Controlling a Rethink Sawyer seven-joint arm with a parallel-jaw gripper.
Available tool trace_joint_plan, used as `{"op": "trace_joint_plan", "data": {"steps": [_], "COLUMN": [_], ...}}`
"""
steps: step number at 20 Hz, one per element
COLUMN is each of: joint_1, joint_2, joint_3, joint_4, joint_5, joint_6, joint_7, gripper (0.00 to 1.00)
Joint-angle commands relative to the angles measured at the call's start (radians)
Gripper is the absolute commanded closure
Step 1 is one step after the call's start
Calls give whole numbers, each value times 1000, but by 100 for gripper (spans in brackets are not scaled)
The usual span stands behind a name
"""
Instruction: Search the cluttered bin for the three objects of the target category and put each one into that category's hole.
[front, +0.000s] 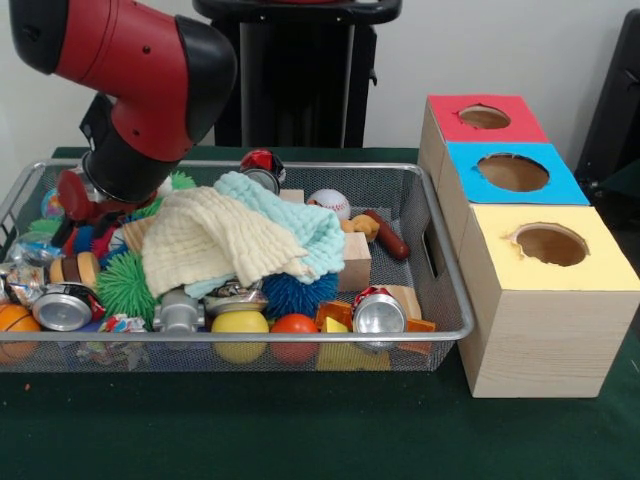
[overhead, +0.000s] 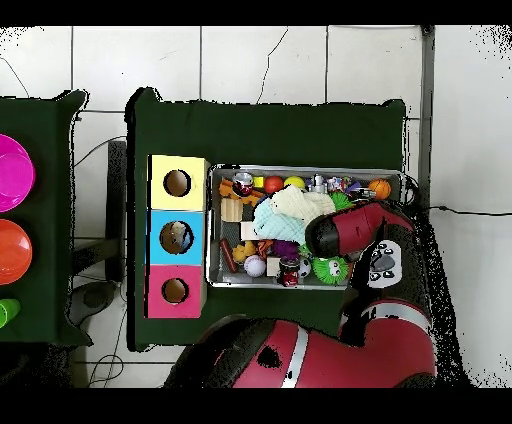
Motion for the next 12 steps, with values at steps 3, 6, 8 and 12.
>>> {"op": "trace_joint_plan", "data": {"steps": [3, 6, 8, 12], "joint_1": [4, 2, -1, -3], "joint_2": [46, 52, 47, 46], "joint_3": [19, 17, 15, 10], "joint_4": [-50, -52, -48, -47], "joint_5": [-29, -33, -34, -32], "joint_6": [-36, -52, -59, -57], "joint_7": [97, 100, 97, 91], "gripper": [0, 0, 0, 0]}}
